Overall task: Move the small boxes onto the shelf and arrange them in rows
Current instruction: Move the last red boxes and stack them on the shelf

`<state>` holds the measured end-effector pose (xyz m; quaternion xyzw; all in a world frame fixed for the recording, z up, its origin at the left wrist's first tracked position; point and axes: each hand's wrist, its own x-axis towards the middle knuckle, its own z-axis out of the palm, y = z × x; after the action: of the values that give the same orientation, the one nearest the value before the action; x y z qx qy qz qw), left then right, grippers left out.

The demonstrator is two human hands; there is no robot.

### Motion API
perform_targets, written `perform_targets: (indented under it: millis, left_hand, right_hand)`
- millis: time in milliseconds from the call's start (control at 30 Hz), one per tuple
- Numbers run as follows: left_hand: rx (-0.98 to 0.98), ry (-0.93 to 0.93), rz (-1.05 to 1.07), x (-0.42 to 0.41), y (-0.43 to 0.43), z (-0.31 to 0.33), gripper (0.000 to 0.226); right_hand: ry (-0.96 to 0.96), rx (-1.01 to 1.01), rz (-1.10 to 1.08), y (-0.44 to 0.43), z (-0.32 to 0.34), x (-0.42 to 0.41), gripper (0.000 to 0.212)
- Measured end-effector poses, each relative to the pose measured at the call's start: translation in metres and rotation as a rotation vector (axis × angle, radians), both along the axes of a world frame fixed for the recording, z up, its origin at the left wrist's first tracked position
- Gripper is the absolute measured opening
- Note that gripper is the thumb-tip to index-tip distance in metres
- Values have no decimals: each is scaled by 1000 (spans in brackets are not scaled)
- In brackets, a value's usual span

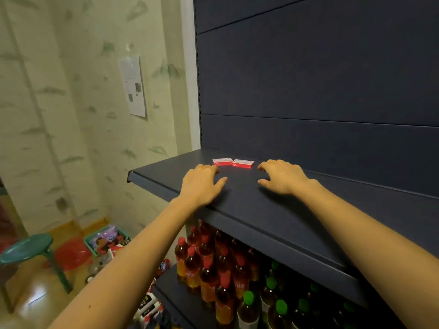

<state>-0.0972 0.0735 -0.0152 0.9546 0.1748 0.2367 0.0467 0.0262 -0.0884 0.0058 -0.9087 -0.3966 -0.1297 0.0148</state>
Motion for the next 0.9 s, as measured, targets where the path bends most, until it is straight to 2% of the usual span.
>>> perform_targets:
  millis: [267,400,533,700,900]
  left_hand:
    - [20,22,-155,63,83,1,41]
    - [35,55,-243,92,123,7,37]
    - [69,121,-329,117,160,8,42]
    - [32,158,-421,143,182,2,53]
    - [-7,257,-443,178,181,1,58]
  right_hand:
    - [21,-39,-132,71,-2,51,53]
    - [144,-108,-210,102,-8,77,62]
    - [247,-61,-327,119,-18,94,58]
    - [115,-57,-424,123,-20,95,54]
    - [-95,-24,-522,89,-9,70,50]
